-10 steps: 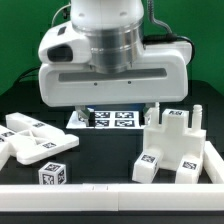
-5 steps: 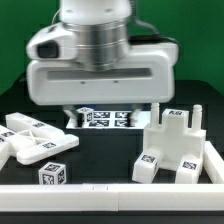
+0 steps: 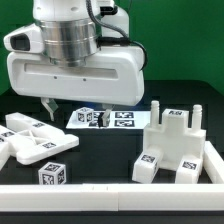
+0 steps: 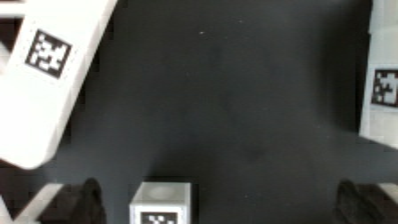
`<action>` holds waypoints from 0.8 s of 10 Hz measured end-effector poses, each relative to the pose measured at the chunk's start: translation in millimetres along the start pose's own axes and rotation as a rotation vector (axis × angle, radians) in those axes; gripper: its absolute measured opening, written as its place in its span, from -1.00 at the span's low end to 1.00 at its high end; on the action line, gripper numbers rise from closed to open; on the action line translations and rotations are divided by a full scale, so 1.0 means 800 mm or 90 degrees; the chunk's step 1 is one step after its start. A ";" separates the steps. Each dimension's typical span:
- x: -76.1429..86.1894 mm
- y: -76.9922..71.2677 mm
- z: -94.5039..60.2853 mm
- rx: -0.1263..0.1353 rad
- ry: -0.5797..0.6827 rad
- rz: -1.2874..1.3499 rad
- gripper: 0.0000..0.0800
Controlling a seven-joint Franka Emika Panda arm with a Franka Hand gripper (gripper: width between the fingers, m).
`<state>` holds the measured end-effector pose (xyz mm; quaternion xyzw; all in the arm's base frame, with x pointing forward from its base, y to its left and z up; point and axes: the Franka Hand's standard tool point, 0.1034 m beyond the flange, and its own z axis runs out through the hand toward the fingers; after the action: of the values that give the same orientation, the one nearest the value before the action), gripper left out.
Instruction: Assemble chair
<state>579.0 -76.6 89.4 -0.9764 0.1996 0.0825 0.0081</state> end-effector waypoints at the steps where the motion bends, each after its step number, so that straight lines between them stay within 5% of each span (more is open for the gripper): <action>1: 0.000 0.001 0.000 0.003 0.000 0.035 0.62; 4: -0.002 0.055 0.004 0.027 0.024 0.219 0.62; 5: -0.005 0.061 0.006 0.044 0.029 0.285 0.62; 8: -0.005 0.047 0.006 0.058 0.022 0.401 0.62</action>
Offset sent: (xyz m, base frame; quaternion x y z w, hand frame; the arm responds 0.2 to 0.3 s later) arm -0.0425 -0.0527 0.0064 -0.0041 0.0576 0.2047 0.9771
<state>559.9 -109.8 85.8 -0.8662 0.4960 0.0554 0.0224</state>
